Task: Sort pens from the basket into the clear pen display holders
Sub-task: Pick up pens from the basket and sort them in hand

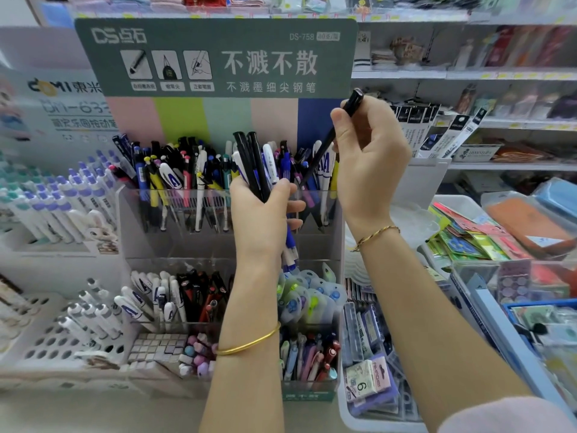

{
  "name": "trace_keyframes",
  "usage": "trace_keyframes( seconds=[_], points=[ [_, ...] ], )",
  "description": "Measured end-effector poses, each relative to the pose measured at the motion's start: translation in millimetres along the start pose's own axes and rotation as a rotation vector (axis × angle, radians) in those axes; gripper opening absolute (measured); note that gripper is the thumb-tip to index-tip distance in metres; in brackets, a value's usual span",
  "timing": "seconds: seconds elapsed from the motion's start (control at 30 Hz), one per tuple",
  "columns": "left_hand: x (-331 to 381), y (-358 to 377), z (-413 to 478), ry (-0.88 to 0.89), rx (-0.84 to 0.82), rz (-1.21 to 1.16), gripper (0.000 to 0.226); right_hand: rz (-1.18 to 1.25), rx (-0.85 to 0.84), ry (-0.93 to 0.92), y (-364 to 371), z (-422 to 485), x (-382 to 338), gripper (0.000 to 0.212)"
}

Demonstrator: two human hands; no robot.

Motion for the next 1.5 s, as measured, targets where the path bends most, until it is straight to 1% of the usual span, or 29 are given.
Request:
trace_keyframes(
  seconds=[0.1,0.13,0.2,0.27,0.3,0.33,0.4,0.43,0.53,0.6,0.67,0.73,0.77,0.83,0.9,1.03,1.13,1.23,1.33,1.4,1.47,1.5],
  points=[
    [0.8,-0.2,-0.1,0.0,-0.008,-0.003,0.02,-0.036,-0.006,-0.035,0.5,0.3,-3.8,0.016],
    [0.7,-0.1,-0.1,0.001,-0.01,-0.006,0.02,-0.061,-0.037,-0.051,2.2,0.5,-5.0,0.015],
    [-0.4,0.3,-0.5,-0.004,-0.012,-0.012,0.018,-0.117,-0.157,-0.056,8.6,-0.9,-4.8,0.013],
    [-1.9,0.7,-0.9,-0.009,-0.015,-0.016,0.017,-0.196,-0.264,-0.046,14.8,-6.1,-1.2,0.029],
    [-2.2,0.7,-0.7,-0.01,-0.014,-0.019,0.017,-0.243,-0.285,-0.073,16.8,-8.6,-1.0,0.032],
    [-2.8,0.6,-0.3,-0.012,-0.014,-0.02,0.018,-0.286,-0.293,-0.118,18.5,-11.3,-1.2,0.029],
    [-3.4,0.4,0.2,-0.016,-0.013,-0.022,0.019,-0.347,-0.311,-0.173,22.6,-16.1,2.1,0.016],
    [-3.5,0.5,0.3,-0.018,-0.014,-0.022,0.019,-0.377,-0.319,-0.177,24.6,-17.2,5.7,0.014],
    [-4.6,0.9,1.1,-0.022,-0.028,-0.017,0.022,-0.49,-0.339,-0.167,24.7,-15.9,15.6,0.022],
    [-5.1,2.0,1.6,-0.026,-0.046,-0.013,0.025,-0.511,-0.395,-0.116,22.2,-11.5,20.7,0.026],
    [-4.7,3.4,1.4,-0.033,-0.066,-0.012,0.028,-0.436,-0.48,0.0,20.4,-8.8,27.4,0.032],
    [-3.9,6.3,1.3,-0.034,-0.095,-0.017,0.025,-0.317,-0.482,0.103,16.6,-7.3,30.5,0.038],
    [-3.6,8.0,0.9,-0.036,-0.112,-0.02,0.021,-0.258,-0.463,0.156,14.2,-7.1,30.8,0.038],
    [-3.6,11.1,-0.5,-0.046,-0.133,-0.026,0.018,-0.175,-0.413,0.247,7.7,-7.5,31.0,0.027],
    [-4.8,14.2,-1.3,-0.06,-0.146,-0.04,0.017,-0.161,-0.361,0.285,-0.3,-5.8,30.4,0.019],
    [-7.3,20.0,-5.7,-0.076,-0.192,-0.04,0.025,-0.165,-0.319,0.297,-10.2,-4.6,26.7,0.017],
    [-8.1,23.4,-9.5,-0.084,-0.221,-0.051,0.02,-0.097,-0.404,0.356,-6.9,-6.1,22.2,0.014],
    [-7.4,27.2,-11.6,-0.083,-0.262,-0.062,0.024,-0.113,-0.544,0.343,-2.0,-5.2,13.1,0.026],
    [-6.7,27.9,-12.6,-0.076,-0.272,-0.079,0.027,-0.146,-0.651,0.339,1.8,-6.2,9.9,0.017],
    [-5.9,27.4,-13.1,-0.073,-0.267,-0.1,0.026,-0.066,-0.71,0.408,2.7,-9.7,10.9,0.015],
    [-6.1,25.8,-12.5,-0.076,-0.252,-0.123,0.024,0.072,-0.715,0.513,2.0,-11.6,11.0,0.012],
    [-6.3,24.1,-11.4,-0.075,-0.231,-0.123,0.023,0.116,-0.671,0.533,0.3,-9.4,11.8,0.009]
  ],
)
Point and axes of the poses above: each hand's wrist, its own z-axis towards the middle knuckle, its own y-axis out of the palm, x = y × z, the point moved 5 cm from there along z, towards the middle knuckle, and after that the axes turned 1 degree about x, right-handed, at the moved point
